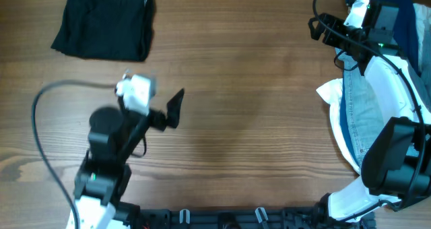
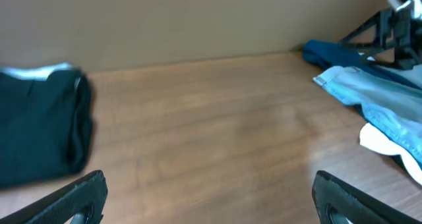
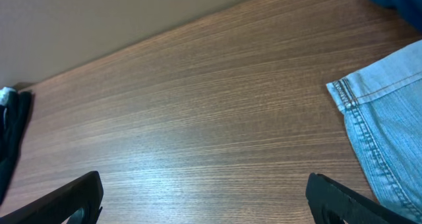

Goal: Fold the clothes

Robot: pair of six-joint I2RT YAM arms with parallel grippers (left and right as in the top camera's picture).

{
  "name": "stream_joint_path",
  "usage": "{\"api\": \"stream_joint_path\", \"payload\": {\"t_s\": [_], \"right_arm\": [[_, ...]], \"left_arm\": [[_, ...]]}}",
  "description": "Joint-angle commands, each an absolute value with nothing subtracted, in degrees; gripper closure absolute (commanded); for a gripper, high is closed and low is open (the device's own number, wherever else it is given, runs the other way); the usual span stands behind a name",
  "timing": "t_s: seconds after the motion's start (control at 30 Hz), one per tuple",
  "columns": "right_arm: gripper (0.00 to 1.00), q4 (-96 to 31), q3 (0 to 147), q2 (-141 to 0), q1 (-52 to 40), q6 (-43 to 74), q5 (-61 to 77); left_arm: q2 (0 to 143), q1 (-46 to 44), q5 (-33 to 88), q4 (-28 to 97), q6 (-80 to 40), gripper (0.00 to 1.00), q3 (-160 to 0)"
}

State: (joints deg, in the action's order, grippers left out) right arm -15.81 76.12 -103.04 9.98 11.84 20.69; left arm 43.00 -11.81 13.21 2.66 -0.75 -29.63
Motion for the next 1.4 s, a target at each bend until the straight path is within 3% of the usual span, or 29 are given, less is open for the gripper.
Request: {"api": "stream_joint_path", "payload": {"t_s": [0.0, 0.87, 1.17, 1.37], "right_arm": [[0.0, -15.7, 75.8, -103.3, 10.2, 10.9, 20.3], [0.0, -15.7, 75.8, -103.3, 10.2, 10.9, 20.3], [0.0, -15.7, 75.8, -103.3, 10.2, 10.9, 20.3], [0.0, -15.7, 75.8, -103.3, 10.2, 10.9, 20.3]], "left_arm": [[32.9, -7.4, 17.6, 1.5, -3.9, 0.0, -21.6], [4.3, 3.9, 22.4, 1.4, -6.9, 0.0, -1.6], [0.2, 4.3, 10.1, 3.6, -6.9, 0.0, -0.3], [0.2, 4.4, 9.5, 3.4, -6.9, 0.0, -0.3]]}}
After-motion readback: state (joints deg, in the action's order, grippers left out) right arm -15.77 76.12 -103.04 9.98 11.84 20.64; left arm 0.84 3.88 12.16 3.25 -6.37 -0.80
